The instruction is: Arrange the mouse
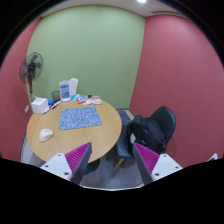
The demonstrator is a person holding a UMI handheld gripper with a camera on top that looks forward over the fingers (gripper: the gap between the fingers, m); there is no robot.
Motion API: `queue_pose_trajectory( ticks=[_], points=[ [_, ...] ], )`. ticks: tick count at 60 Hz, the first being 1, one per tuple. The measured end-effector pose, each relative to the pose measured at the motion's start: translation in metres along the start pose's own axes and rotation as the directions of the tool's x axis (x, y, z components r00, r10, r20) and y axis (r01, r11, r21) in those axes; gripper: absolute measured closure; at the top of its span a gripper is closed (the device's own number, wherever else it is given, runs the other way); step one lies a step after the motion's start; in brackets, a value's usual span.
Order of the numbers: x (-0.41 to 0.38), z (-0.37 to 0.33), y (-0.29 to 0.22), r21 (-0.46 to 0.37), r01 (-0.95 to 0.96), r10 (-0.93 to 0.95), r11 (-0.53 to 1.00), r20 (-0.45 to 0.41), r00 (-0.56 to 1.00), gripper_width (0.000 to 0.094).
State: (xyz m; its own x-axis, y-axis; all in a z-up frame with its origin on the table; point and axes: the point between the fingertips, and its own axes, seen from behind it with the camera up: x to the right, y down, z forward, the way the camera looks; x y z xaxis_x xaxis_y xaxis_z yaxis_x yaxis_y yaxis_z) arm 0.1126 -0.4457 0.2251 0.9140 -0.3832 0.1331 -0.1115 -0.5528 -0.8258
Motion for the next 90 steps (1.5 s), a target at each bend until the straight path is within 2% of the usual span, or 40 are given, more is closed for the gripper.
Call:
queue_pose_trajectory(
  ticks=[7, 16, 30, 37, 50, 64, 82, 87, 88, 90],
  points=[
    [-0.010, 0.005, 0.010, -0.023, 0.014, -0.014, 1.000, 0.015, 1.000, 0.0098],
    [-0.040, 0.007, 0.050, -0.069, 0.048, -0.045, 0.996, 0.052, 0.998, 0.0100],
    [-0.149, 0.014, 0.121, -0.151, 0.112, -0.082, 0.982, 0.196, 0.977, 0.0100],
    [-0.225, 0.030, 0.133, -0.130, 0.142, -0.099, 0.981, 0.287, 0.953, 0.0097],
    [-0.358, 0.091, 0.110, -0.069, 0.113, -0.077, 0.991, 0.394, 0.916, 0.0098],
    [-0.423, 0.161, 0.081, -0.063, 0.089, -0.057, 0.994, 0.391, 0.919, 0.0098],
    [-0.445, 0.222, 0.058, -0.086, 0.054, -0.021, 0.995, 0.337, 0.941, 0.0106],
    [-0.450, 0.234, 0.054, -0.083, 0.066, -0.035, 0.994, 0.325, 0.945, 0.0159],
    [-0.449, 0.237, 0.052, -0.079, 0.070, -0.041, 0.994, 0.320, 0.946, 0.0146],
    [-0.447, 0.242, 0.051, -0.074, 0.083, -0.057, 0.994, 0.307, 0.950, 0.0223]
  ],
)
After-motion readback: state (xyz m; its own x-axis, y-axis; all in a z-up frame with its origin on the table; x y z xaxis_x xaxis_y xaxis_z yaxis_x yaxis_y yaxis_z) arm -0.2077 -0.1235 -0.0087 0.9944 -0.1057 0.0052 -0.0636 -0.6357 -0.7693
